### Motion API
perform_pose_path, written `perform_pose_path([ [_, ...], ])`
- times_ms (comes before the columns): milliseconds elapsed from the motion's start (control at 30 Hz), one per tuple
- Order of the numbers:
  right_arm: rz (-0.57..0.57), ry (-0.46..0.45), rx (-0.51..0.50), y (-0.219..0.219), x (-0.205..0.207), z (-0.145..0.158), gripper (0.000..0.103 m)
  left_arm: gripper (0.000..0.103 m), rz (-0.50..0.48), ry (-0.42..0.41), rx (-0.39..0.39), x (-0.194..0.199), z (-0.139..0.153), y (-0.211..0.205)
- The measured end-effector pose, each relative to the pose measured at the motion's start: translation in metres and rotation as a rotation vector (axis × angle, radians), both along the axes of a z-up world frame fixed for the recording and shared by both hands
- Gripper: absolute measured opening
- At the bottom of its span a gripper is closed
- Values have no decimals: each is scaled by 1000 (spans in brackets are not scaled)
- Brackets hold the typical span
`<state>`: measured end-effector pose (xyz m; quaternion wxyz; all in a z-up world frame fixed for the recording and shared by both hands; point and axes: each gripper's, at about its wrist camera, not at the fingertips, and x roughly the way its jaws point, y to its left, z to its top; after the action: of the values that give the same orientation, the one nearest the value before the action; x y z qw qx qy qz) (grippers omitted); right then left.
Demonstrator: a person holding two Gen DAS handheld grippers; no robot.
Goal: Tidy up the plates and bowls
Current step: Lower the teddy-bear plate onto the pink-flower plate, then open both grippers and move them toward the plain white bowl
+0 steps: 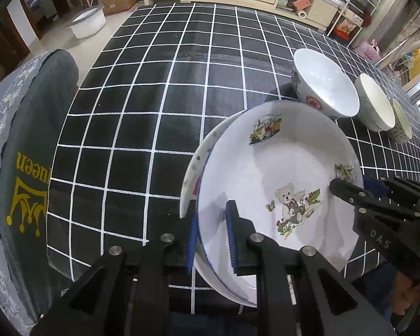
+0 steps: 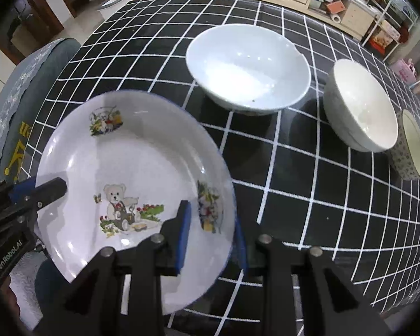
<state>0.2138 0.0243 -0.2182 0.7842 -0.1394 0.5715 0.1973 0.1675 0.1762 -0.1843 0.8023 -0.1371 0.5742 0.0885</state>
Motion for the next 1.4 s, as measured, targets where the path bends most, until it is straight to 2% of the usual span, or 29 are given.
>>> perform_pose_path([
  [133,17,-28,-5,2,-6,0,34,16,1,-7,24,-3,1,-5],
  [200,30,-55,-27,4,-11,0,34,20,1,-6,37,-5,2,-6],
  [567,52,-80,-32,5,-20,2,35,24,23,-18,12,-18,6,-6],
  [1000,40,-34,14,-3,-24,3,36,26,25,-28,32,-28,15,-3],
  [1200,39,-59,50,-14,-29,30,36,26,9,-58,24,-27,32,-11],
  [1400,47,-118,93,-27,-19,72,36,30,-22,-129,-21,-15,65,-27],
])
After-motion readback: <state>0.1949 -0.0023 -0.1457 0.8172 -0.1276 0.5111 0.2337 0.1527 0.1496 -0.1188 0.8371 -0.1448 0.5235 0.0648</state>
